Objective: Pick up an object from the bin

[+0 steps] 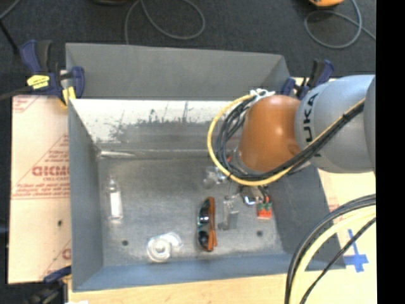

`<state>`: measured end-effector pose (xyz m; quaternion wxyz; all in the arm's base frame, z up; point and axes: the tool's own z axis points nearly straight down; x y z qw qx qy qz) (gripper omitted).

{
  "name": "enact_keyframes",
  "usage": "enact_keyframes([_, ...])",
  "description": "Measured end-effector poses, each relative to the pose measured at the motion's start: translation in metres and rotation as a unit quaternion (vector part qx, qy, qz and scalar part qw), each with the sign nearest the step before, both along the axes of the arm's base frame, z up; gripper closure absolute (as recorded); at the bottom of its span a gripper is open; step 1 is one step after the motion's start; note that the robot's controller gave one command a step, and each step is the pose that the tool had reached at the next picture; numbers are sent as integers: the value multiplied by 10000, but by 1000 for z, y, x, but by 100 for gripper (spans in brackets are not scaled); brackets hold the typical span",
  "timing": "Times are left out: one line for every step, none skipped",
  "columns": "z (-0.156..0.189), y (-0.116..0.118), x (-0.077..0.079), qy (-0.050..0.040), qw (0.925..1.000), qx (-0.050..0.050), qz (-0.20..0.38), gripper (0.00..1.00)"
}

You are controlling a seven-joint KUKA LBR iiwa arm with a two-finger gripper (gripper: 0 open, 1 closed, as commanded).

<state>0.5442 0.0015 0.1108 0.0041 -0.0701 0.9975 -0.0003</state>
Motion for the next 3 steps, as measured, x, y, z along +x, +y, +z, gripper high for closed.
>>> enact_keyframes([-40,4,-38,15,9833,-7,1821,100])
enact_keyframes([-40,4,-38,15,9833,-6,1820,100])
enact_keyframes([-37,4,-38,33,9833,-5,1818,100])
